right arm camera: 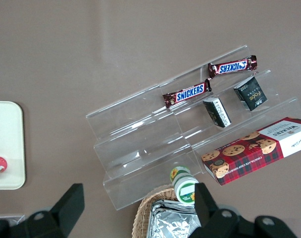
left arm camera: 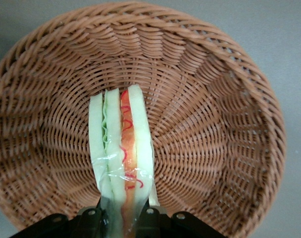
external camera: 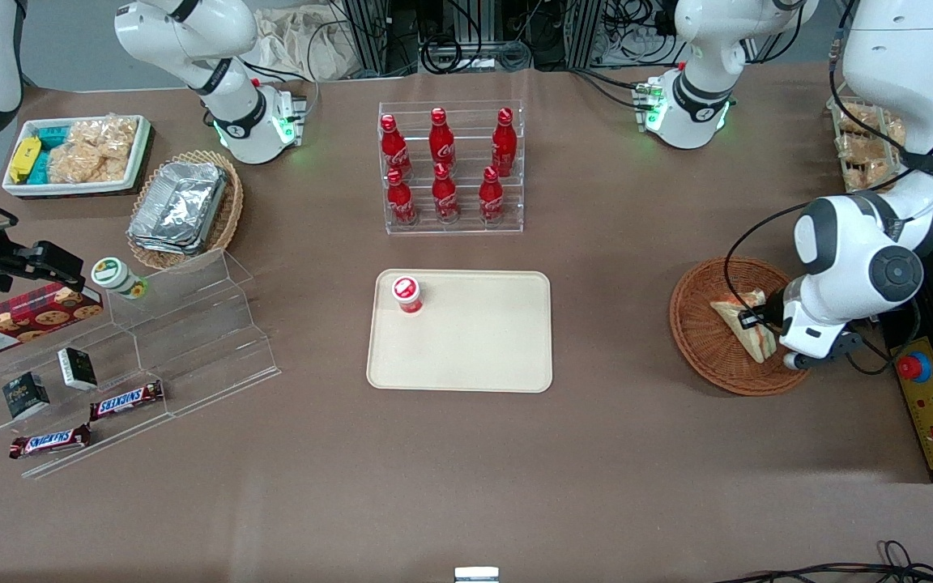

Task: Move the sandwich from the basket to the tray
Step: 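Lift the sandwich and carry it with the left gripper to the cream tray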

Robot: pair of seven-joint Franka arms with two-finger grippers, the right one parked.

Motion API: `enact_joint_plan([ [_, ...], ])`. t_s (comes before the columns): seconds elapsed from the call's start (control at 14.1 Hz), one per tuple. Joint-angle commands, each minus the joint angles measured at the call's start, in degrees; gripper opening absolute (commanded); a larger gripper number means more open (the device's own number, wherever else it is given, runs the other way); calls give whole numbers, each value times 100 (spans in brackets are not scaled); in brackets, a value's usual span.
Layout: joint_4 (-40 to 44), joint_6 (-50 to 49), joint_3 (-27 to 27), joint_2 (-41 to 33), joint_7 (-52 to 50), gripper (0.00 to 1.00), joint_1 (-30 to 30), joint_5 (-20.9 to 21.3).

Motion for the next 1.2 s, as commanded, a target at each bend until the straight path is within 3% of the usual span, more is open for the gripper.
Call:
enact_joint_plan([
  [0.0,749,-1031,-61,-87,306,0,-49,-5],
  [0.35,2425,-2709,-631,-157,632,0,-111,57],
  [0.57,3333,-3450,-834,-122,589,0,-592,293],
  [0.85,3660,-3496,-825,35,484,0,-1769,654],
  [1.13,3669,-3408,-825,518,-727,0,-2448,602],
])
